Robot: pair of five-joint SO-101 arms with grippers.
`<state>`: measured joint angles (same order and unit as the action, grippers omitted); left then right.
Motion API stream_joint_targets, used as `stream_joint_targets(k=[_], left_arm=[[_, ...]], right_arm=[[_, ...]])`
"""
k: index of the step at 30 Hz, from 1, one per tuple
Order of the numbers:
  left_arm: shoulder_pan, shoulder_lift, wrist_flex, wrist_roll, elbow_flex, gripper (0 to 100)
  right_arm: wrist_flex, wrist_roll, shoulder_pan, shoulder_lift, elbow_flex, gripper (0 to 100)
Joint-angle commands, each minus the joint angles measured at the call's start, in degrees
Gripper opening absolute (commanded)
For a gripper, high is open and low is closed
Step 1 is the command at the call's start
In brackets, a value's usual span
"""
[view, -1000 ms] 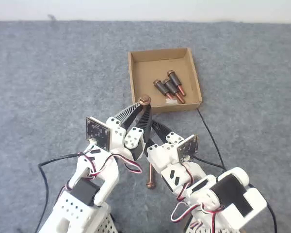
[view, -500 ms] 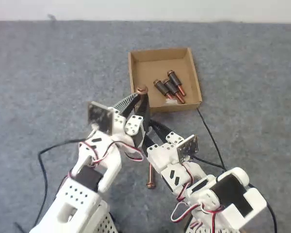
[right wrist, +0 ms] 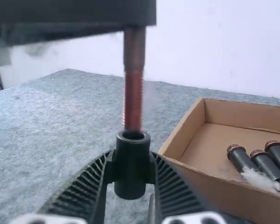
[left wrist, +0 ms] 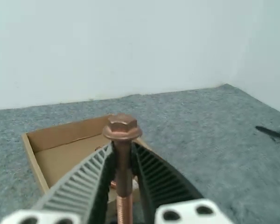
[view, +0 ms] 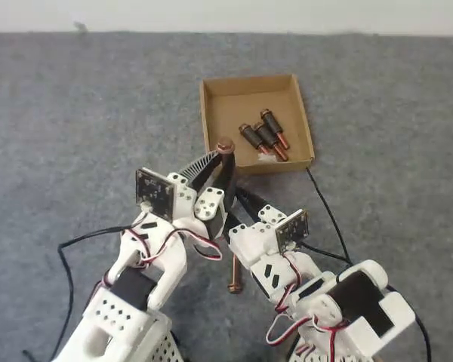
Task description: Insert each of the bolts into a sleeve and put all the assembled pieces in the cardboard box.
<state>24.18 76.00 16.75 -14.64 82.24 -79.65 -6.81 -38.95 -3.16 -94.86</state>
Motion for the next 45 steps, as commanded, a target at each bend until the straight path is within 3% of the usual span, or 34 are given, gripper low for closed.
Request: stream_joint_targets(k=[1,11,39,45], left_arm=[[-0.9,1.5,-4.6,0.0,0.7,1],[-3.0,-10.8,-13.8,0.0,0.6,1],[-2.1,-11.2,-13.5,-0.1,2.3,1],[-2.1,-8.3,-8.9,-0.2,1.2,1]], right_arm=[[-1.5,-0.3,0.6,-0.2,-1.2,0.6],[-1.5,-0.2,0.6,-0.2,-1.2,0.6],[1.6,-0.2,0.7,-0.3,-0.8,0.6],[1.7,-0.2,0.7,-0.3,-0.8,0.6]])
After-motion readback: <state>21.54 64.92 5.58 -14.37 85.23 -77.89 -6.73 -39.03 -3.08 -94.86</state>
